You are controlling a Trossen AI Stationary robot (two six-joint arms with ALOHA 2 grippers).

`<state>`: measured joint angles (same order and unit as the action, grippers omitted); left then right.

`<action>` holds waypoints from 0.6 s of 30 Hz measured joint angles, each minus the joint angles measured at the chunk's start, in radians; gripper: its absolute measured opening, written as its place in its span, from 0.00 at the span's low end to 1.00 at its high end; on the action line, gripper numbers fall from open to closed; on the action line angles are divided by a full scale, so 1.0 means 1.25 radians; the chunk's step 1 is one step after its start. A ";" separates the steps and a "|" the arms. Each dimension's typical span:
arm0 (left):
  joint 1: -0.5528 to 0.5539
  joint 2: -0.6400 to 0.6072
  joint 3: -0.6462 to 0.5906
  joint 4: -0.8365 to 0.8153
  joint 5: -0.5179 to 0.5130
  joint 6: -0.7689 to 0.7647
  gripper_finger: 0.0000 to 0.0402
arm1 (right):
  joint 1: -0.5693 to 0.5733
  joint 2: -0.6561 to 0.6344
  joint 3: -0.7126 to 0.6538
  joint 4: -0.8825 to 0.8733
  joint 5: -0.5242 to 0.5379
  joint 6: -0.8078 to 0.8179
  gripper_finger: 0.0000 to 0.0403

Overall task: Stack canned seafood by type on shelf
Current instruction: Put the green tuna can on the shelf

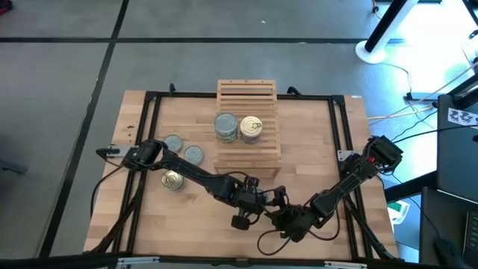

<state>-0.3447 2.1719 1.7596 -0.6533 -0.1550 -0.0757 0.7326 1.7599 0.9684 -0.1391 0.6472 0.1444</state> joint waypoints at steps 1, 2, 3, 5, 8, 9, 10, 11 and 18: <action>0.000 0.000 0.000 0.000 0.000 0.000 0.00 | 0.000 0.000 0.000 -0.001 0.000 0.000 0.46; 0.000 0.000 0.000 0.000 0.000 0.000 0.00 | 0.000 0.000 0.000 -0.002 -0.001 0.000 0.46; 0.000 0.000 0.000 0.000 0.000 0.000 0.00 | 0.000 0.000 0.000 -0.008 -0.002 0.000 0.46; 0.000 0.000 0.000 0.000 0.000 0.000 0.00 | 0.000 0.000 0.000 -0.024 -0.005 0.000 0.46; 0.000 0.000 0.000 0.000 0.000 0.000 0.00 | 0.000 0.000 0.000 -0.037 -0.008 -0.001 0.46; 0.000 0.000 0.000 0.000 0.000 0.000 0.00 | 0.000 0.000 0.000 -0.038 -0.009 -0.001 0.46; 0.000 0.000 0.000 0.000 0.000 0.000 0.00 | 0.000 0.000 0.000 -0.037 -0.009 -0.001 0.46; 0.000 0.000 0.000 0.000 0.000 -0.001 0.00 | 0.000 0.000 0.000 -0.037 -0.009 -0.001 0.46; 0.001 0.000 -0.001 0.007 0.000 -0.003 0.00 | 0.000 0.000 0.000 -0.037 0.007 -0.001 0.46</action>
<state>-0.3438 2.1719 1.7588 -0.6441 -0.1551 -0.0790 0.7326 1.7599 0.9684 -0.1856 0.6557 0.1432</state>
